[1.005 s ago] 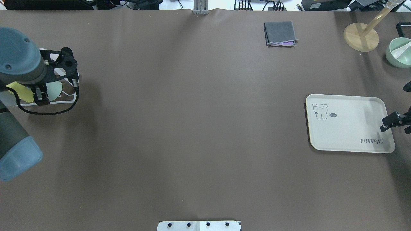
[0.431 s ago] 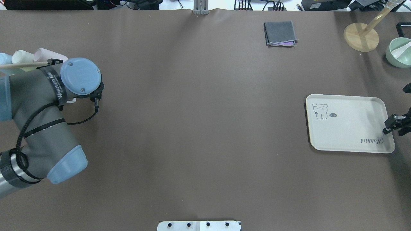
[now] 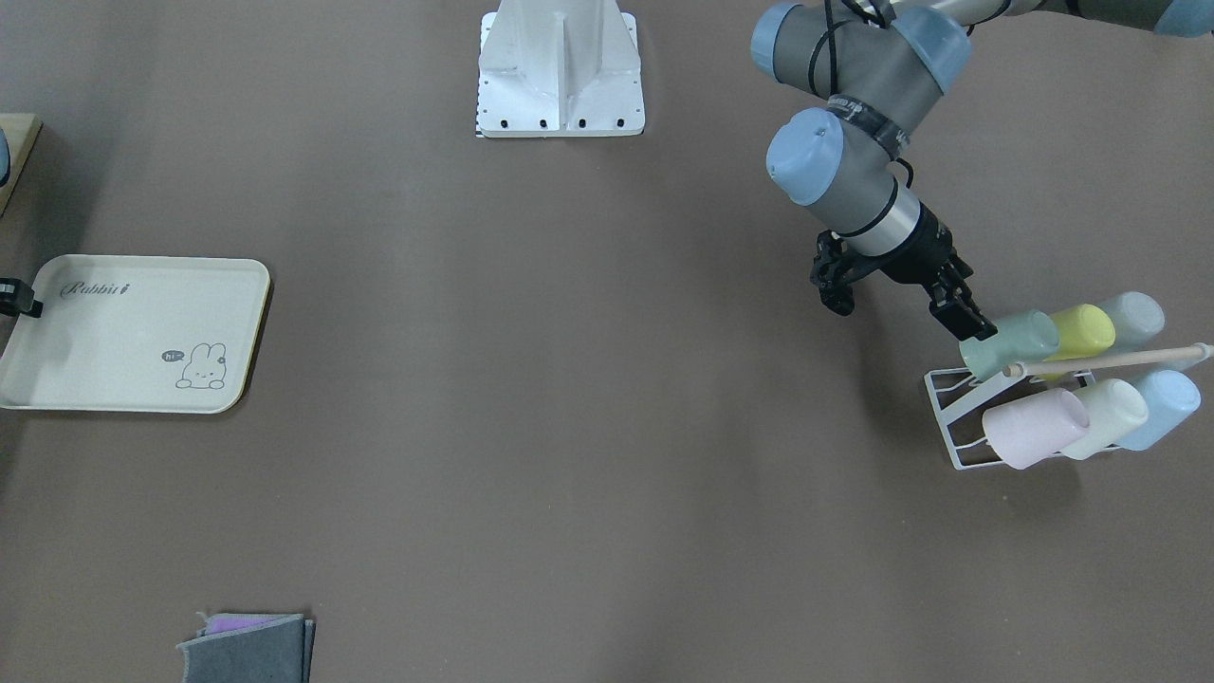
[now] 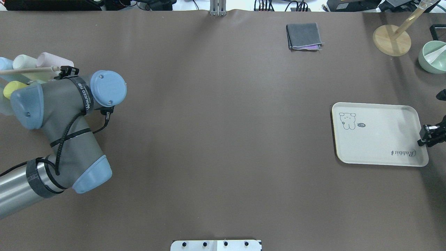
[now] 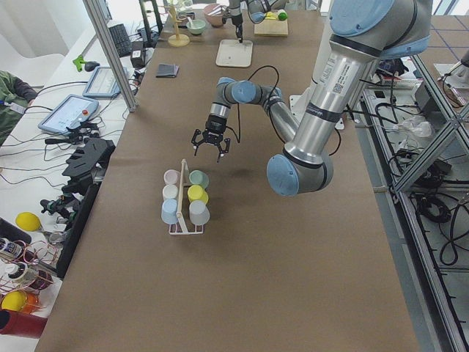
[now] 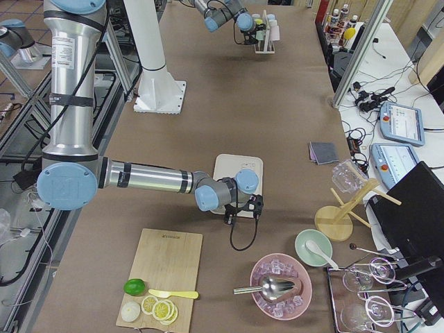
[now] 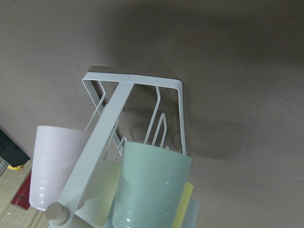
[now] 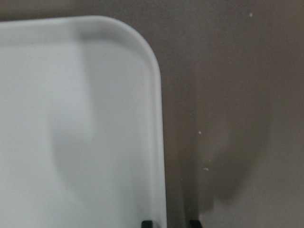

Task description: Pick up and place green cup on tray

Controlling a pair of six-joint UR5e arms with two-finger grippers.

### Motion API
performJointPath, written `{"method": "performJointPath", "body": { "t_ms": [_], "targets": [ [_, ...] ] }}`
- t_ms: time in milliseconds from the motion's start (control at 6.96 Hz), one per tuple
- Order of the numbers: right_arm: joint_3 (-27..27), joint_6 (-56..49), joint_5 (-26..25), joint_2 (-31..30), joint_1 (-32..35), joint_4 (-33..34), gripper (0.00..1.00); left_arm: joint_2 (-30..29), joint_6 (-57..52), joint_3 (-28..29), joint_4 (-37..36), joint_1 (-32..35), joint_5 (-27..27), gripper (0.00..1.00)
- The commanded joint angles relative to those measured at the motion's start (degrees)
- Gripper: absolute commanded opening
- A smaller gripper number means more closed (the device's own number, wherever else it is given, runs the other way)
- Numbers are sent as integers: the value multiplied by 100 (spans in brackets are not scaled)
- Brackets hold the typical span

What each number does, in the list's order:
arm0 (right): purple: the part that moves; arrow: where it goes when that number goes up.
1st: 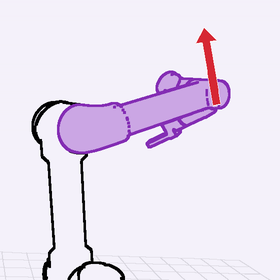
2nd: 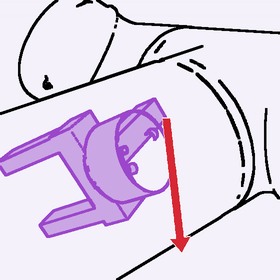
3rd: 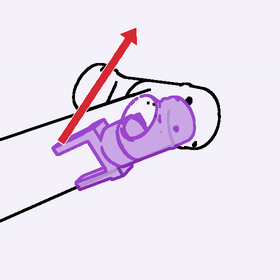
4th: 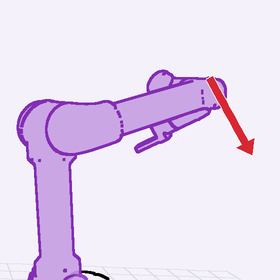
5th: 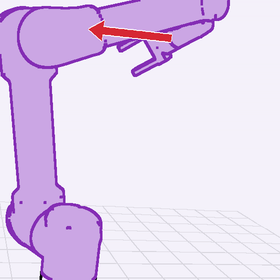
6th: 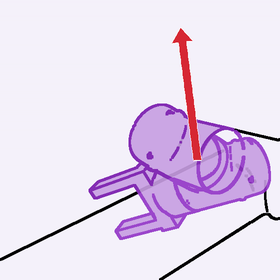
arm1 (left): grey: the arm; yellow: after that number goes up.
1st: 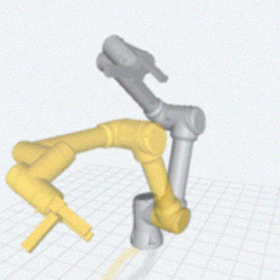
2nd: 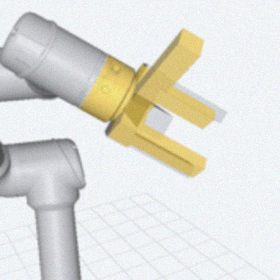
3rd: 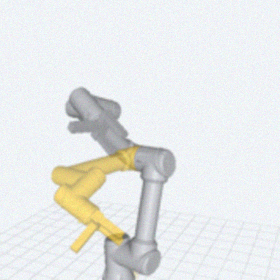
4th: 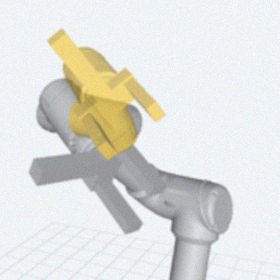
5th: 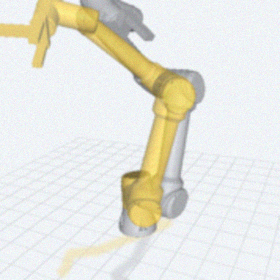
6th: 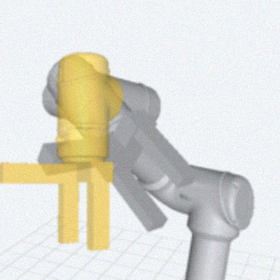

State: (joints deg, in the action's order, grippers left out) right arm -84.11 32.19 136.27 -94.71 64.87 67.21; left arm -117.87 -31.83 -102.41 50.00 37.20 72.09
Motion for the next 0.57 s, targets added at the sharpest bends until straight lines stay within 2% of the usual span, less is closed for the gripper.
{"method": "performJointPath", "body": {
  "t_ms": [0, 287, 431],
  "targets": [
    [-44, -29, 23, 5, 8, -6, 0, 18, -271, 326, 10, -99, -177, 98],
    [-88, -29, 477, 118, 52, 3, 0, 19, -272, 431, 19, -178, -204, 98],
    [-236, 41, 915, 372, 157, 72, 0, 1, -280, 450, 36, -178, -230, 97]
  ]
}}
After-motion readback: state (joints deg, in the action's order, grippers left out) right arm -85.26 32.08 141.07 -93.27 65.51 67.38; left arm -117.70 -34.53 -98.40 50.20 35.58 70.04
